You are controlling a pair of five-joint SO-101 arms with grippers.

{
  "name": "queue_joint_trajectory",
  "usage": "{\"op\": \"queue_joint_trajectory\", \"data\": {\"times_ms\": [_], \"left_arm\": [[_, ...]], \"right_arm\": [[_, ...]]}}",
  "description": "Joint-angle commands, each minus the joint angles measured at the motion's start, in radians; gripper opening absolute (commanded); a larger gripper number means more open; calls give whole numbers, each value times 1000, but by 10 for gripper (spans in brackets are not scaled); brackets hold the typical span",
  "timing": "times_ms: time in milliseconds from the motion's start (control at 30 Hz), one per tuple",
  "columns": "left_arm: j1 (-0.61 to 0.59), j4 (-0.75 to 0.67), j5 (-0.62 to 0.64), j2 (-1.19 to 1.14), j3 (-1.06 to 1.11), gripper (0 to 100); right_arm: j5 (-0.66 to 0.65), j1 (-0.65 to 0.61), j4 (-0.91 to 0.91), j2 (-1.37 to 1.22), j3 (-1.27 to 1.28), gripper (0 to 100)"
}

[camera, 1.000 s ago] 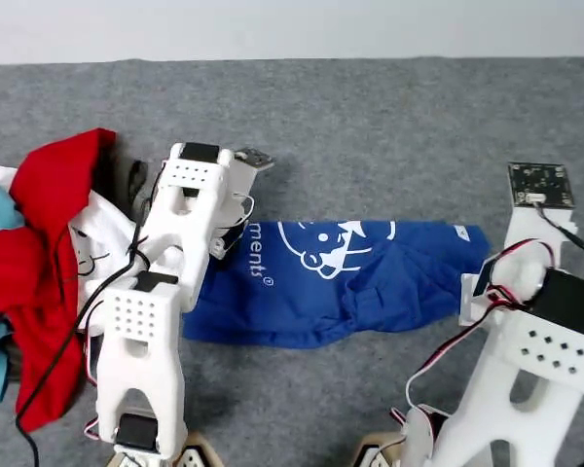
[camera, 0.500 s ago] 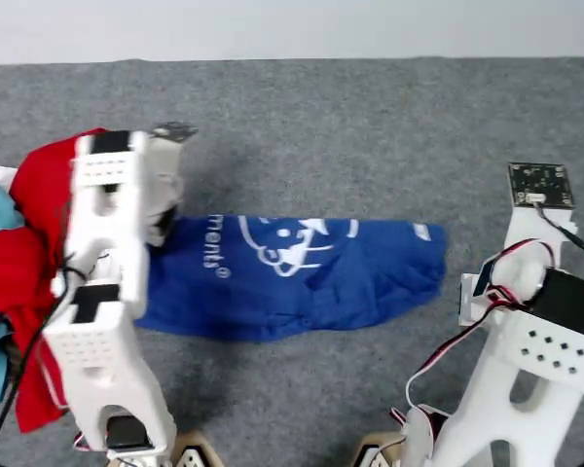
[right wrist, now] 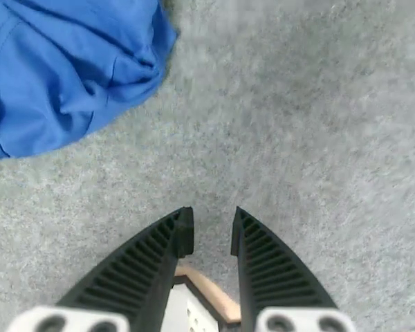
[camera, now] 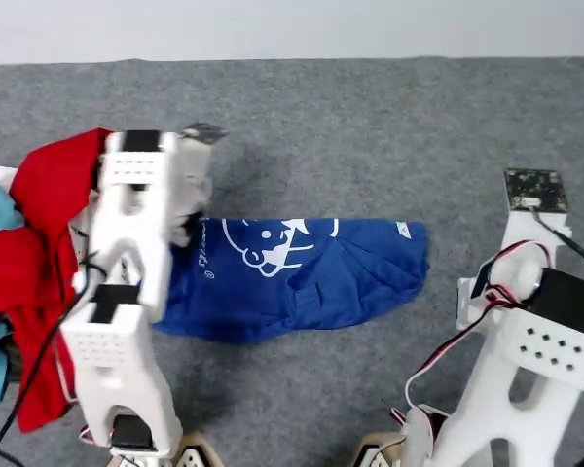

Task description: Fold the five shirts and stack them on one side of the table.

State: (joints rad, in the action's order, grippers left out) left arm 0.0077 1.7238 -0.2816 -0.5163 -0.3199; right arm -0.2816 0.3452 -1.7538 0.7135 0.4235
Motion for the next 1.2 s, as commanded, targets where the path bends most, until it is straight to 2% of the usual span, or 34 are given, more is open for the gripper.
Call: {"op": "queue_joint_trajectory", "data": {"times_ms": [0,400,533,767,1000,1167], "left_arm": [[129,34,63,75,-74,2],[419,34,196,72,-387,2],[500,32,212,68,-484,2],[631,12,229,31,-558,2],[647,-86,272,-112,-559,2],[678,-98,276,-216,-654,2]], "right_arm": [[5,12,-12,12,28,104],[5,41,-16,18,52,102],[-3,179,-16,18,52,102],[-201,479,-21,18,54,102],[-359,743,-24,19,54,102],[-436,842,-24,19,54,102]]}}
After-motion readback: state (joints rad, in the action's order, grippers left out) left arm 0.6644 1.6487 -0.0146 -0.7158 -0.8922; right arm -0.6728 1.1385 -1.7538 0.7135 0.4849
